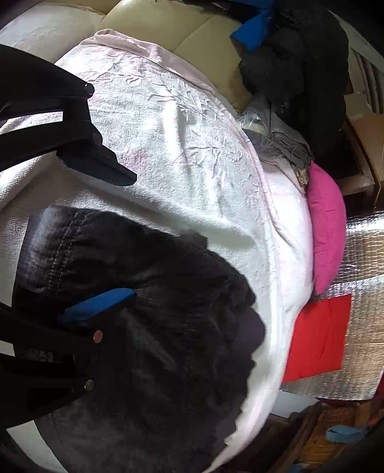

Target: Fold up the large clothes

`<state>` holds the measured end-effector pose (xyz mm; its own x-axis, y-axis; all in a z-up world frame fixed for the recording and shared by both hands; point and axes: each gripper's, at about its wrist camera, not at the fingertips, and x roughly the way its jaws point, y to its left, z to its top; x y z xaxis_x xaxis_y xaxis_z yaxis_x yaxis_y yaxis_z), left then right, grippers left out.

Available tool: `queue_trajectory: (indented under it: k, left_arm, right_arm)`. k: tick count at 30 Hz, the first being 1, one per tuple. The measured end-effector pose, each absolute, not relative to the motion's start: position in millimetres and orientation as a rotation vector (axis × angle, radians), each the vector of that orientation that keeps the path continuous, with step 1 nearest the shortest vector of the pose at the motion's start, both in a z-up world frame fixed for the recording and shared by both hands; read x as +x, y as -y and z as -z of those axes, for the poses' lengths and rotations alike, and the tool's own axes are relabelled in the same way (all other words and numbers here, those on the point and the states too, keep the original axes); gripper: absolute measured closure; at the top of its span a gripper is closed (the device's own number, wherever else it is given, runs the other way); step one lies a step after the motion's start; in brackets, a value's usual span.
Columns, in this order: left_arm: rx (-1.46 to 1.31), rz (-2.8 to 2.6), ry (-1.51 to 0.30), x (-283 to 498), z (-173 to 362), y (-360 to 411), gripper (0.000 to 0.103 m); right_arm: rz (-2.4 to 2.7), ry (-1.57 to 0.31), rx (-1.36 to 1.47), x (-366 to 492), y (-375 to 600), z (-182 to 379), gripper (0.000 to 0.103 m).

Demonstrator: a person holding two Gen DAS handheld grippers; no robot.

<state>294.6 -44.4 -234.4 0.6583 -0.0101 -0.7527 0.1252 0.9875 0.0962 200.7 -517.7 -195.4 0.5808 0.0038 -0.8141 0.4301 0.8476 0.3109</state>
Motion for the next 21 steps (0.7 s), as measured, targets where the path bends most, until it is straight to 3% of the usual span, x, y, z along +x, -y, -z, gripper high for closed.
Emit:
queue_trajectory:
  k: [5, 11, 15, 21]
  left_arm:
    - [0.085, 0.041, -0.813, 309.5, 216.9, 28.2, 0.031]
    - [0.053, -0.01, -0.89, 336.7, 235.7, 20.8, 0.031]
    - [0.113, -0.031, -0.978, 346.6, 263.1, 30.0, 0.03]
    - [0.153, -0.015, -0.87, 323.3, 236.7, 30.9, 0.031]
  right_arm:
    - [0.267, -0.807, 0.607, 206.8, 536.2, 165.2, 0.029]
    - [0.278, -0.848, 0.594, 263.6, 537.4, 175.3, 0.03]
    - [0.34, -0.991, 0.557, 295.2, 540.2, 215.6, 0.035]
    - [0.31, -0.87, 0.578, 262.0, 532.3, 184.4, 0.035]
